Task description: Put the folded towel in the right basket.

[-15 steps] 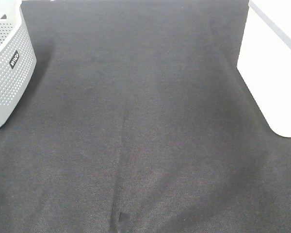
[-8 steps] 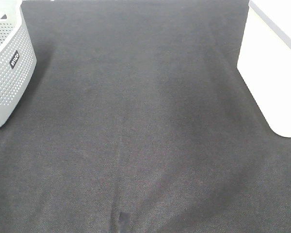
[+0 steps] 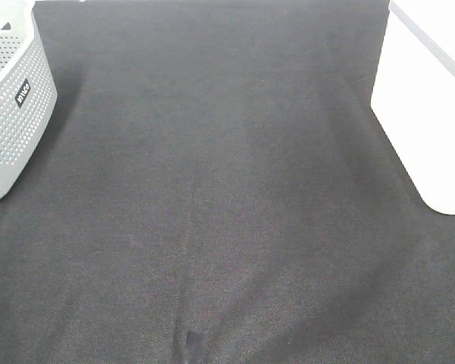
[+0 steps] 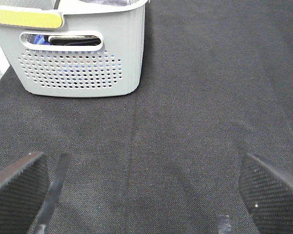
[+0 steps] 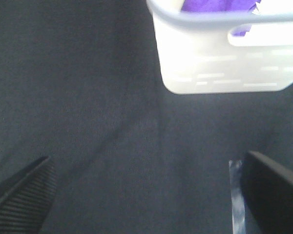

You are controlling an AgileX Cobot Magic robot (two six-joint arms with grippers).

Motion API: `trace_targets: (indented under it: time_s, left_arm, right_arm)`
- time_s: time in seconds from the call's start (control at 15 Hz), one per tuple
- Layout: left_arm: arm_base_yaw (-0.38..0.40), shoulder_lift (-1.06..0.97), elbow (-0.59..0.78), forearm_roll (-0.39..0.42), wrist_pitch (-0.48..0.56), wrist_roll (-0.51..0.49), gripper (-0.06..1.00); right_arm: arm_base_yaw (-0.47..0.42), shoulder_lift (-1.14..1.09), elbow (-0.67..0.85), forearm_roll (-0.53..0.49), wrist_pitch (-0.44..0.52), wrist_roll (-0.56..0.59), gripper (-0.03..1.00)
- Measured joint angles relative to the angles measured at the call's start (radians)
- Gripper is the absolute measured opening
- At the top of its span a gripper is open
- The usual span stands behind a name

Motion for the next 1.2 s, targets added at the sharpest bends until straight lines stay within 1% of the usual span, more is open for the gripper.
trace_targets:
  time_s: [0.2, 0.4, 0.47, 0.67, 0.73, 1.2]
  left_arm:
    - [0.0, 0.0, 0.0, 0.0, 0.0, 0.0, 0.99]
    - [0.0, 0.0, 0.0, 0.0, 0.0, 0.0, 0.99]
    - [0.0, 0.0, 0.0, 0.0, 0.0, 0.0, 0.99]
    - [0.0, 0.0, 0.0, 0.0, 0.0, 0.0, 0.99]
    - [0.0, 0.0, 0.0, 0.0, 0.0, 0.0, 0.99]
    - [0.0, 0.0, 0.0, 0.0, 0.0, 0.0, 0.99]
  right_arm:
    - [0.0, -0.214, 0.166, -0.007, -0.048, 0.011, 0.97]
    - [0.0, -0.367, 0.235, -0.001, 0.098, 0.011, 0.97]
    - [0.0, -0.426, 0.251, -0.001, 0.122, 0.011, 0.96]
    - [0.0, -0.594, 0.283, -0.001, 0.13, 0.011, 0.96]
    - [0.0, -0.627, 0.284, -0.001, 0.131, 0.011, 0.96]
    - [0.011, -0.634, 0.286, 0.002, 0.132, 0.002, 0.96]
